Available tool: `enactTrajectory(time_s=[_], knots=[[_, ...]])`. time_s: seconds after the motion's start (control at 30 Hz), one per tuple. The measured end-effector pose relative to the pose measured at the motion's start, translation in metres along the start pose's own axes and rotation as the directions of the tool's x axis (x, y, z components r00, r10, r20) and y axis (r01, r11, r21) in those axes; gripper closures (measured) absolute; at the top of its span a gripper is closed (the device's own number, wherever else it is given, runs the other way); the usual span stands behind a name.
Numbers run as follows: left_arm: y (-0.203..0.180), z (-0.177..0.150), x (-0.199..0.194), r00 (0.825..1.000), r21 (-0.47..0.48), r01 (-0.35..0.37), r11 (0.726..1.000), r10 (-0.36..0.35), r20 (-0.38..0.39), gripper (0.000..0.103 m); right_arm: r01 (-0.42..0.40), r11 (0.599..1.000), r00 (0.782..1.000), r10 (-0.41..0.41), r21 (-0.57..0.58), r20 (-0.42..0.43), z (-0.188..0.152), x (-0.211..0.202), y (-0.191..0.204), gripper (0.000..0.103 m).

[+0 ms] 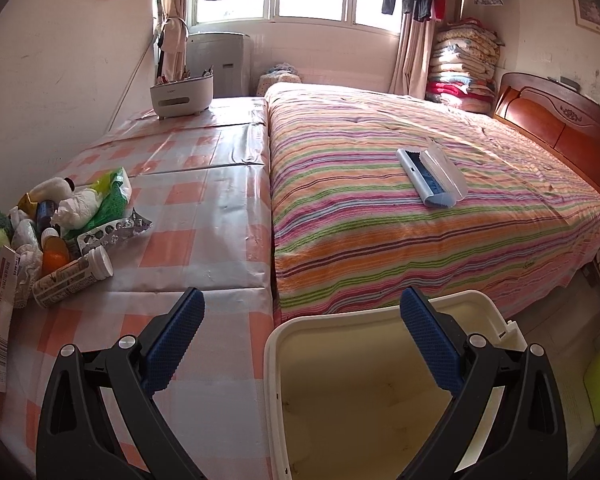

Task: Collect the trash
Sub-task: 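Reach the left tool to the white medicine box and grasp it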

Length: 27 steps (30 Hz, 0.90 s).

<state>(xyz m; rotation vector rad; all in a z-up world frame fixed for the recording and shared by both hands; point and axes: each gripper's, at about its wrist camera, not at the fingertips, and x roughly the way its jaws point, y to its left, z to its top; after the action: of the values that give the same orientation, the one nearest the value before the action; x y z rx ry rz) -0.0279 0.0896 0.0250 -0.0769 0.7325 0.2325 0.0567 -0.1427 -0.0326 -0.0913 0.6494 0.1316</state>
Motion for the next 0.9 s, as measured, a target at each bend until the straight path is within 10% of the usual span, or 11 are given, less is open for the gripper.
enactTrajectory(time_s=[0.43, 0.9], knots=[[0.043, -0.009, 0.009, 0.996, 0.044, 0.044, 0.998, -0.040, -0.077, 0.007, -0.264, 0.948, 0.963, 0.270, -0.176, 0.008, 0.011, -0.008, 0.060, 0.006], [0.073, -0.022, 0.068, 0.965, 0.019, -0.003, 1.000, 0.008, -0.261, 0.007, -0.317, 0.921, 0.947, 0.320, -0.225, -0.024, 0.023, 0.010, 0.081, 0.006]])
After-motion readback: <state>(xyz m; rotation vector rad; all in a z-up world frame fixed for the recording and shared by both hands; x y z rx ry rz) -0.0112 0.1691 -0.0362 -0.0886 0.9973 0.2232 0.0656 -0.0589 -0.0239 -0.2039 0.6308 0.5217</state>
